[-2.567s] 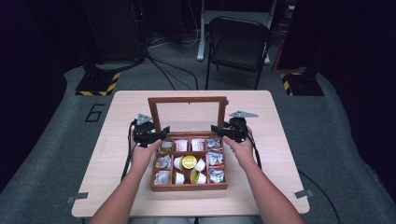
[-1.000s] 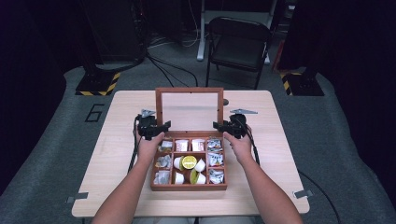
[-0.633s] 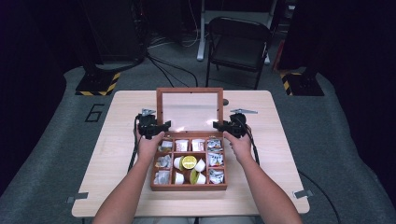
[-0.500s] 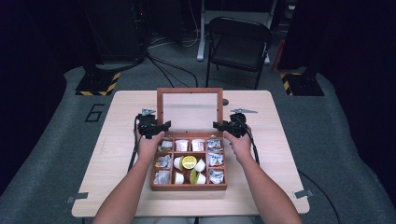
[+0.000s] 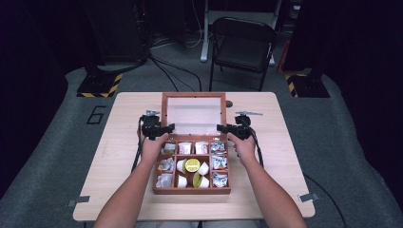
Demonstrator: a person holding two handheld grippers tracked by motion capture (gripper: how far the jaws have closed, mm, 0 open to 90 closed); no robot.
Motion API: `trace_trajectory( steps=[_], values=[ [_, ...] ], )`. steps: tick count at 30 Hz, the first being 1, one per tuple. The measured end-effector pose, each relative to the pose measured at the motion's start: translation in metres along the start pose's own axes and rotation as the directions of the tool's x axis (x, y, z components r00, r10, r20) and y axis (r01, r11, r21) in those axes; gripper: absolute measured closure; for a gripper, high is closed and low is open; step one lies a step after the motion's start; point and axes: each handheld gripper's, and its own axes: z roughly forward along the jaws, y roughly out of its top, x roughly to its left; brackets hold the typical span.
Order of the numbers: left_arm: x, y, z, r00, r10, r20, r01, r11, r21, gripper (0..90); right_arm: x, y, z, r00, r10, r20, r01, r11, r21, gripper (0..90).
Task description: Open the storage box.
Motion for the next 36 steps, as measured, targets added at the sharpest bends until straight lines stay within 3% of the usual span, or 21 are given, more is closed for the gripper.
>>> trace_trajectory(
  steps=[36],
  values=[
    [0.011, -0.005, 0.010, 0.9952, -0.088, 0.042, 0.086, 0.9954, 0.041, 35.7, -0.011, -0.003, 0.011, 0.9946, 0.100, -0.028, -0.099, 0.995, 0.028, 53.0]
  ],
)
